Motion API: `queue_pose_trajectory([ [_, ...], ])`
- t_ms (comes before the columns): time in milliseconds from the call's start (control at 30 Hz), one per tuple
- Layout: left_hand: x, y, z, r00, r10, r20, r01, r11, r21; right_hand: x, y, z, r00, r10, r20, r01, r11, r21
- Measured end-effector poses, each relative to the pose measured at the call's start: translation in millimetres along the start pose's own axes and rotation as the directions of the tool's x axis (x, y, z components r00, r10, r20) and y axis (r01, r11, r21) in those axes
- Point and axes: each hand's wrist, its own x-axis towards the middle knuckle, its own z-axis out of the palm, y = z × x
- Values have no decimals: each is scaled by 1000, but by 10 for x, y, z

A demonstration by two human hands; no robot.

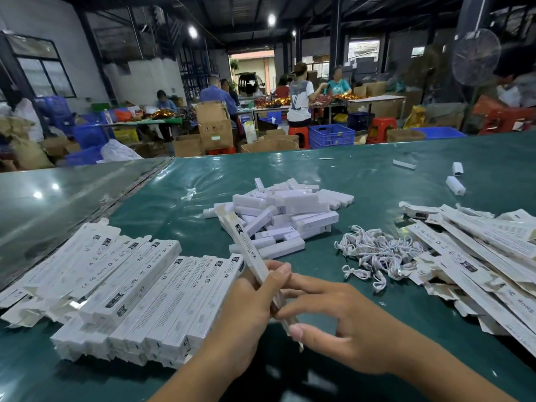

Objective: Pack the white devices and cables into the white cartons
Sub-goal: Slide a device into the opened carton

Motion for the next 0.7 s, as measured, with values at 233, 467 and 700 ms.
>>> queue_pose_trajectory([
  [233, -38, 59, -5, 997, 80, -8, -81, 997, -19, -10, 33, 24, 969, 48, -244, -42, 999, 27],
  [467, -115, 81, 14, 941, 265, 209, -314, 915, 253, -5, 18, -107, 776, -131, -616, -45, 964, -261],
  [700, -112, 9, 4, 893, 368, 257, -449, 729, 517, -9, -28, -69, 757, -189, -625, -77, 925, -373],
])
